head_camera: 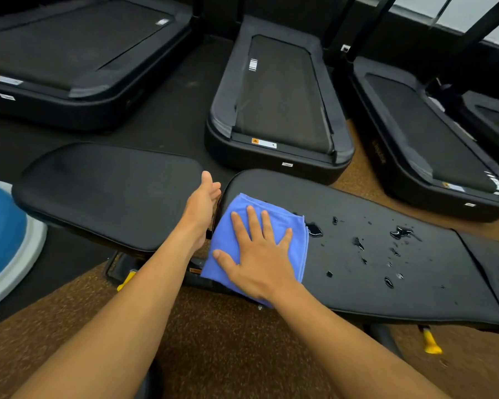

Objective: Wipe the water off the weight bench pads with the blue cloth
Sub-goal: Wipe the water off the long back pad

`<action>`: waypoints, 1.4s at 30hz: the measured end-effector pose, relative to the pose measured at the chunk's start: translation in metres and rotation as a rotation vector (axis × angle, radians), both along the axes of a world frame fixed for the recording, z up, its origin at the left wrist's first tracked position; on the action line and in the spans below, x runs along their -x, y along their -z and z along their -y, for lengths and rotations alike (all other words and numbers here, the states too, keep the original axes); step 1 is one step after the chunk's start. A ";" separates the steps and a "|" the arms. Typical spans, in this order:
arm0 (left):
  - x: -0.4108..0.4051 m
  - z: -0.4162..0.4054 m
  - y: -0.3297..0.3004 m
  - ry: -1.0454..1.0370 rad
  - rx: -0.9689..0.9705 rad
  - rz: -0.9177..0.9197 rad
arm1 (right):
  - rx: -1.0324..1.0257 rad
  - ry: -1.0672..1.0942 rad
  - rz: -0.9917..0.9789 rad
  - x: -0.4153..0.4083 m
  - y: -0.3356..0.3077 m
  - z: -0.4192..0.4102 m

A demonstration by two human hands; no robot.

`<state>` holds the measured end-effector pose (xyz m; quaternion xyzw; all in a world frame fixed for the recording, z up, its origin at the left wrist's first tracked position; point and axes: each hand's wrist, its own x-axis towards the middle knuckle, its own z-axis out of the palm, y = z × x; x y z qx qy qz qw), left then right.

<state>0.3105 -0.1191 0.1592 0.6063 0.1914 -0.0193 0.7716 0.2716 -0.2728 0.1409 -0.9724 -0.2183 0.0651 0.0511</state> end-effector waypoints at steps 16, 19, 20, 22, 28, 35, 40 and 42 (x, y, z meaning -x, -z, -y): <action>-0.018 -0.009 0.015 0.035 0.117 0.008 | -0.035 0.167 -0.022 -0.141 -0.006 -0.035; -0.015 -0.007 0.013 0.017 0.126 0.007 | -0.031 0.141 -0.019 -0.120 -0.006 -0.025; -0.014 -0.007 0.012 0.013 0.120 0.003 | -0.033 0.131 -0.019 -0.109 -0.006 -0.019; -0.013 -0.006 0.009 0.013 0.099 -0.006 | -0.038 0.107 -0.013 -0.086 -0.004 -0.007; -0.010 -0.002 0.002 -0.001 0.036 -0.026 | -0.032 0.059 -0.002 -0.055 -0.001 0.028; 0.000 0.009 0.001 -0.024 -0.023 -0.032 | -0.069 0.118 -0.006 -0.061 -0.001 0.075; 0.002 0.026 -0.003 -0.048 -0.047 -0.065 | -0.093 0.231 0.001 -0.059 0.001 0.110; 0.001 0.030 -0.004 -0.075 -0.066 -0.065 | -0.109 0.302 -0.002 -0.057 0.002 0.123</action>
